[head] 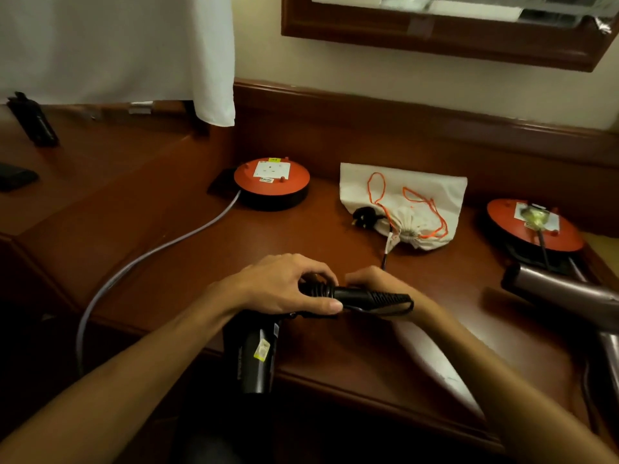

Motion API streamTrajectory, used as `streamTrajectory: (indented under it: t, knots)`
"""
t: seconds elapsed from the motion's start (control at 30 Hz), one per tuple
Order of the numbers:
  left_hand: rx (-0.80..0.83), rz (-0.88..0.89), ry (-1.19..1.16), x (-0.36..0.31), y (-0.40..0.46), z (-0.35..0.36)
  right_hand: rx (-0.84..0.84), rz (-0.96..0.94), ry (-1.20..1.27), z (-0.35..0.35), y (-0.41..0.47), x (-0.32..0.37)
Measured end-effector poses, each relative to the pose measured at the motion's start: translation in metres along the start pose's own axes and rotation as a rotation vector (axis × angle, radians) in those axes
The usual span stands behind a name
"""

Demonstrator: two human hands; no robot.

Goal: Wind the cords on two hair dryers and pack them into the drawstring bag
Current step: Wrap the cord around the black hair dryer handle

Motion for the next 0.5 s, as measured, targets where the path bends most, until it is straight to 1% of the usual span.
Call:
streamTrajectory:
  t: [0.07, 0.13, 0.27, 0.33, 0.4, 0.5]
  knots:
    - [0.023, -0.011, 0.186, -0.003, 0.003, 0.005, 0.071, 0.018, -0.047, -0.012, 0.012, 0.006]
    - [0.057, -0.036, 0.297, -0.004, 0.009, 0.010, 0.128, 0.069, -0.074, -0.024, 0.020, 0.013]
    - [0.093, -0.109, 0.380, 0.002, 0.023, 0.013, 0.216, 0.078, -0.223, -0.031, 0.027, 0.038]
    - [0.124, -0.091, 0.368, 0.005, 0.028, 0.014, 0.263, 0.081, -0.339, -0.028, 0.024, 0.046]
    - [0.144, -0.062, 0.365, 0.005, 0.029, 0.014, 0.259, 0.073, -0.471, -0.025, 0.021, 0.053]
    - [0.133, -0.094, 0.369, 0.007, 0.030, 0.006, 0.164, 0.046, -0.693, -0.029, 0.022, 0.079]
Point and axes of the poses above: each hand's wrist, its own y-axis towards the middle knuckle, its own z-axis out of the palm, x = y × z, the point moved 5 cm from there along y, towards the middle knuckle
